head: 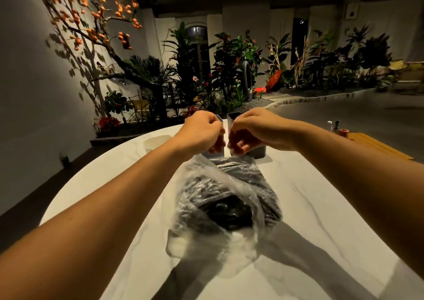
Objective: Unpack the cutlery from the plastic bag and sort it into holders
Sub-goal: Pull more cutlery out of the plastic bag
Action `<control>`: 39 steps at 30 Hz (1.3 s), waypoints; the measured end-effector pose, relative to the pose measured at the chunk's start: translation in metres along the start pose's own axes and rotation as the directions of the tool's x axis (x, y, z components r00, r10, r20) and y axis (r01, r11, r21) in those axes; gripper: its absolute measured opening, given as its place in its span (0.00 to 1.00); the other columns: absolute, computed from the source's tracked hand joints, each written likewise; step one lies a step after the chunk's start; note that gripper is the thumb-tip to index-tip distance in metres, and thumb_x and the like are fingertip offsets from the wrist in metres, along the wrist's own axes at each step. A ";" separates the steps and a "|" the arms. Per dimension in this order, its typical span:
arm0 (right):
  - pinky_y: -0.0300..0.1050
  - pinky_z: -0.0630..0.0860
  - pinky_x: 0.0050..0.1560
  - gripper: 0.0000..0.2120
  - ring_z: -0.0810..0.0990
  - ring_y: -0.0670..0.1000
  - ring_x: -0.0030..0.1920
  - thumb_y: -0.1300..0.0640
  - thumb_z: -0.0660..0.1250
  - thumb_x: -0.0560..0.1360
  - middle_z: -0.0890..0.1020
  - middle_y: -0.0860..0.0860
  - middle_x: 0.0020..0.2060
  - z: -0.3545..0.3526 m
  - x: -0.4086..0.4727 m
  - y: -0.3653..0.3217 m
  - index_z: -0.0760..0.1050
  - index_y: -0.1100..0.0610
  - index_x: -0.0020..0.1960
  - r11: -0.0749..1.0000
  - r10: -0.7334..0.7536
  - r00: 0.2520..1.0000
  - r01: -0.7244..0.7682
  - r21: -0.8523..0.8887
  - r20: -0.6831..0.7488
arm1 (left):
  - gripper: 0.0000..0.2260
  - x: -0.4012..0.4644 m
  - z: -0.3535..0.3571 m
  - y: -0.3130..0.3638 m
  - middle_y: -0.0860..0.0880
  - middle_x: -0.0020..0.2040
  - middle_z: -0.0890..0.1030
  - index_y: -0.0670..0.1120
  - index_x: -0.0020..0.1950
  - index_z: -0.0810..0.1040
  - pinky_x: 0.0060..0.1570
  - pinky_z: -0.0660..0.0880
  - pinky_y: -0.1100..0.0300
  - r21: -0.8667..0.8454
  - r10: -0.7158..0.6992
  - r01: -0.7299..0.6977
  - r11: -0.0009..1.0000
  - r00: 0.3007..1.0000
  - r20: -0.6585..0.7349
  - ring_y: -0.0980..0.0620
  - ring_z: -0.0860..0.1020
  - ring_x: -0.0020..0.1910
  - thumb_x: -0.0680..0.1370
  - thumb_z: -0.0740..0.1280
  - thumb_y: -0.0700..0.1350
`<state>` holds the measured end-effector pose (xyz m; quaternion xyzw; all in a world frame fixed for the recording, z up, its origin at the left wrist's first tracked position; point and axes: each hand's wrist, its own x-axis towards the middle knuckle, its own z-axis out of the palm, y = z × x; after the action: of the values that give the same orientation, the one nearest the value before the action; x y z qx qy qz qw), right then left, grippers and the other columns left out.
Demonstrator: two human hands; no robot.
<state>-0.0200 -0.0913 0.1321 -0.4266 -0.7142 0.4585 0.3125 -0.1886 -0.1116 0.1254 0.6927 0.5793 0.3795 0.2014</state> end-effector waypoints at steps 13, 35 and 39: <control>0.45 0.77 0.49 0.10 0.80 0.53 0.47 0.57 0.63 0.80 0.81 0.52 0.44 0.067 -0.028 0.066 0.80 0.57 0.58 0.549 0.197 0.973 -0.008 -0.836 0.120 | 0.11 -0.085 0.036 -0.079 0.49 0.54 0.84 0.49 0.58 0.83 0.53 0.79 0.55 0.366 -0.020 -0.110 0.924 0.942 0.334 0.48 0.80 0.51 0.82 0.63 0.39; 0.55 0.72 0.67 0.48 0.67 0.53 0.66 0.51 0.78 0.69 0.68 0.48 0.70 0.112 -0.009 0.089 0.52 0.40 0.79 0.386 -0.012 0.924 0.358 -0.850 0.383 | 0.61 -0.092 0.002 -0.104 0.53 0.76 0.66 0.58 0.80 0.49 0.70 0.71 0.51 0.642 -0.266 -0.122 0.757 0.839 0.474 0.46 0.69 0.71 0.56 0.84 0.61; 0.51 0.74 0.66 0.40 0.70 0.56 0.64 0.52 0.76 0.71 0.66 0.51 0.66 0.108 -0.008 0.082 0.60 0.42 0.77 0.356 0.038 0.915 0.364 -0.861 0.402 | 0.53 -0.095 0.004 -0.098 0.54 0.69 0.71 0.55 0.75 0.56 0.63 0.77 0.52 0.580 -0.265 -0.071 0.812 0.840 0.474 0.48 0.74 0.63 0.59 0.84 0.58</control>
<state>-0.0805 -0.1224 0.0147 -0.3624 -0.9293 0.0146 -0.0692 -0.2531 -0.1775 0.0243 0.7661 0.6229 -0.0329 0.1553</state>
